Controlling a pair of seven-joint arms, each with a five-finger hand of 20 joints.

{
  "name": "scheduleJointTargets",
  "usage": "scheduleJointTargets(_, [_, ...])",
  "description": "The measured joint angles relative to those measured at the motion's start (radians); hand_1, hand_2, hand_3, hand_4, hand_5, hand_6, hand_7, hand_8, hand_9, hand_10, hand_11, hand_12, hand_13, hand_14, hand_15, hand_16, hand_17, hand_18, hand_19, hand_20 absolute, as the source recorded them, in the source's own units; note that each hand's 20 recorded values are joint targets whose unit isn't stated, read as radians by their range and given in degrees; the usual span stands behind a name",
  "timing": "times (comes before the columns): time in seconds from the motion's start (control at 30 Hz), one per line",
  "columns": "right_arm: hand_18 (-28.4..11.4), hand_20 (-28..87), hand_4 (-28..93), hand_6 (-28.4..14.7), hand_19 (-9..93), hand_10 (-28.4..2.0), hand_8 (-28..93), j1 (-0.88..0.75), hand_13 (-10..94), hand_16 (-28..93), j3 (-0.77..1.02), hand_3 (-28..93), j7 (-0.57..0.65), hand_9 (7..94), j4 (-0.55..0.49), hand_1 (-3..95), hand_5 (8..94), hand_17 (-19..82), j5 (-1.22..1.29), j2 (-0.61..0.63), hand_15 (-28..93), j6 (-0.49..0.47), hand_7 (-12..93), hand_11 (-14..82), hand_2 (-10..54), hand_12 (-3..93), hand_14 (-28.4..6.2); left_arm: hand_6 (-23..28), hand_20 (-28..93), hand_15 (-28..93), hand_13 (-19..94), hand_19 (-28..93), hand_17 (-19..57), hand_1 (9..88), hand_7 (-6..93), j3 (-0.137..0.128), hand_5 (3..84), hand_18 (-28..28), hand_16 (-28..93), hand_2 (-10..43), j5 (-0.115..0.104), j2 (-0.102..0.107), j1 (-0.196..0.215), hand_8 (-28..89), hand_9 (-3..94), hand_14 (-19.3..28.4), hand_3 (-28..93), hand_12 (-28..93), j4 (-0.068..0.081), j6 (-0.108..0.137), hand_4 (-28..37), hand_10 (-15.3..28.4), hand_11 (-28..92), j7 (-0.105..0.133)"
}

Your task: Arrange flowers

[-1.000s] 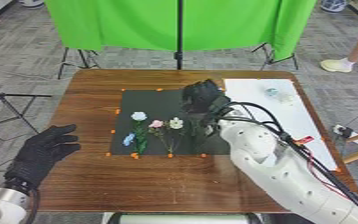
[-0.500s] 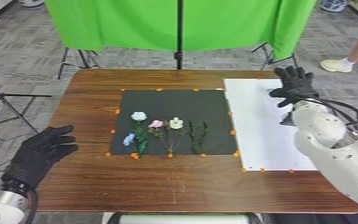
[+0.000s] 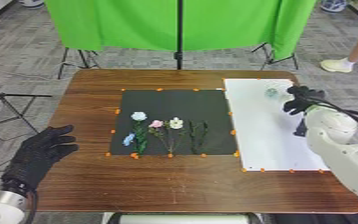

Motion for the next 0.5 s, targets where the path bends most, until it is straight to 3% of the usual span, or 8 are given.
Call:
scheduleJointTargets(0.03, [-17.1,23,-28,0.4,66,-6.0,-16,0.001,67,26,-0.007,85,-0.003,64.4,0.004,41.5,50.8,22,-0.003,0.000,47,0.003,35,19.5,-7.4,32.2,-2.3,7.3,-1,70,36,67,-2.9,29.3,31.3,0.000,44.5,24.5,-6,8.3,0.000,0.000,0.000,-14,41.5,20.7,73,19,0.000,0.000,-28.3,17.4,46,-0.001])
scheduleJointTargets(0.1, [-15.5,27,-28,2.3,73,-4.4,-12,0.003,81,25,-0.027,81,-0.012,84.6,0.013,48.2,67.9,30,-0.011,0.002,51,0.041,42,24.2,-5.9,36.4,-1.9,7.2,-1,70,36,67,-2.9,29.2,31.3,0.000,44.5,24.5,-6,8.3,0.000,0.000,-0.001,-14,41.5,20.7,73,19,0.000,0.000,-28.3,17.4,46,-0.002])
scheduleJointTargets(0.17, [-14.0,28,-28,2.0,75,-3.7,-10,0.001,85,25,-0.049,81,-0.032,88.9,0.016,49.4,73.2,33,-0.017,0.005,52,0.129,41,26.6,-7.1,36.2,-1.7,7.2,-1,70,36,67,-2.9,29.2,31.3,0.000,44.5,24.5,-6,8.3,0.000,0.000,-0.001,-14,41.5,20.7,73,19,0.000,0.000,-28.3,17.4,46,-0.003])
scheduleJointTargets(0.3, [-13.8,30,-28,1.1,75,-3.5,-10,-0.025,87,25,-0.058,84,-0.107,90.6,-0.001,49.6,75.0,35,-0.040,0.007,52,0.296,39,26.1,-8.7,36.6,-1.6,7.3,-1,70,36,67,-2.9,29.3,31.3,0.000,44.6,24.5,-6,8.3,0.000,0.000,-0.001,-14,41.5,20.9,73,19,0.000,0.000,-28.3,17.4,46,-0.004])
scheduleJointTargets(0.5, [-13.8,30,-28,0.8,75,-3.6,-9,-0.061,87,26,-0.064,84,-0.169,90.8,-0.132,49.3,75.0,35,-0.039,0.004,52,0.305,39,25.5,-9.3,37.5,-1.5,7.3,-1,70,36,67,-2.9,29.2,31.3,0.000,44.6,24.5,-6,8.3,0.000,0.000,-0.001,-14,41.5,20.8,73,19,0.000,0.000,-28.3,17.4,46,-0.004])
